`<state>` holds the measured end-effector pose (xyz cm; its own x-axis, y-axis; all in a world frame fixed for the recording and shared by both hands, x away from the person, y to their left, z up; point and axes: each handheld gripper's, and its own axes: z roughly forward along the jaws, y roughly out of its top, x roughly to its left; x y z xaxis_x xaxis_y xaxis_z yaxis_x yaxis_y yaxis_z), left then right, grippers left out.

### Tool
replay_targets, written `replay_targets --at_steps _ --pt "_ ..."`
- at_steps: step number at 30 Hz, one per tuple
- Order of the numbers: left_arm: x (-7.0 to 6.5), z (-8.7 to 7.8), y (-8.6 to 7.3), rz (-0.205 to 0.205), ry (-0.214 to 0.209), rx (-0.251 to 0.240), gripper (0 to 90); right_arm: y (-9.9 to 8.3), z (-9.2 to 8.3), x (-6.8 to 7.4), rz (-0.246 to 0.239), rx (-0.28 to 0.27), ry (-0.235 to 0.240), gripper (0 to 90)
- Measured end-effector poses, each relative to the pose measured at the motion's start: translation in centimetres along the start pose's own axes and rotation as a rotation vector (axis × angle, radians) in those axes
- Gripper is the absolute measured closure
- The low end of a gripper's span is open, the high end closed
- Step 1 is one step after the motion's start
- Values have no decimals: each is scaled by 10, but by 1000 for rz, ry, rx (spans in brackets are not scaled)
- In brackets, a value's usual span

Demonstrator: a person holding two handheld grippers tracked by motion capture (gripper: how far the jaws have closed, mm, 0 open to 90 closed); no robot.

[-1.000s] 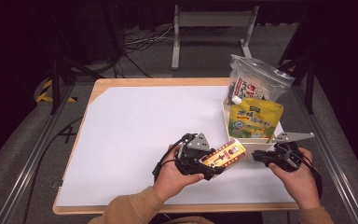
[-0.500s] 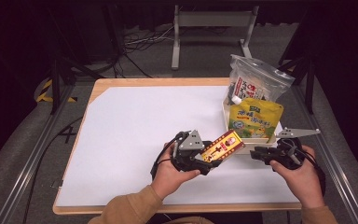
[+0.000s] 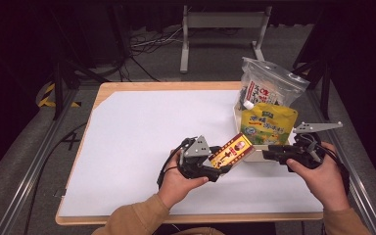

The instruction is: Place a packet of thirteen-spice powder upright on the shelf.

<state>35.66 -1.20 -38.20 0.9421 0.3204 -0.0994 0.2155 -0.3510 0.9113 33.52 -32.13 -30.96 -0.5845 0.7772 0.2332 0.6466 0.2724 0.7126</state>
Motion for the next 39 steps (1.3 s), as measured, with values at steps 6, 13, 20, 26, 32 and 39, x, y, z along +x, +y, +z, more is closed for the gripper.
replay_targets --at_steps 6,13,20,26,32,39 --pt "-1 1 -1 14 4 16 323 16 -4 5 23 6 50 581" --pt "-4 5 -4 30 2 21 323 27 2 8 58 29 99 546" --pt "-6 5 -3 43 0 19 322 31 13 11 75 44 147 499" --pt "-8 6 -3 47 -3 21 322 32 20 10 91 61 148 469" --pt "-10 5 -3 59 -1 23 322 29 30 10 80 65 166 420" --pt "-12 3 -3 73 10 8 322 27 38 10 87 84 202 397"
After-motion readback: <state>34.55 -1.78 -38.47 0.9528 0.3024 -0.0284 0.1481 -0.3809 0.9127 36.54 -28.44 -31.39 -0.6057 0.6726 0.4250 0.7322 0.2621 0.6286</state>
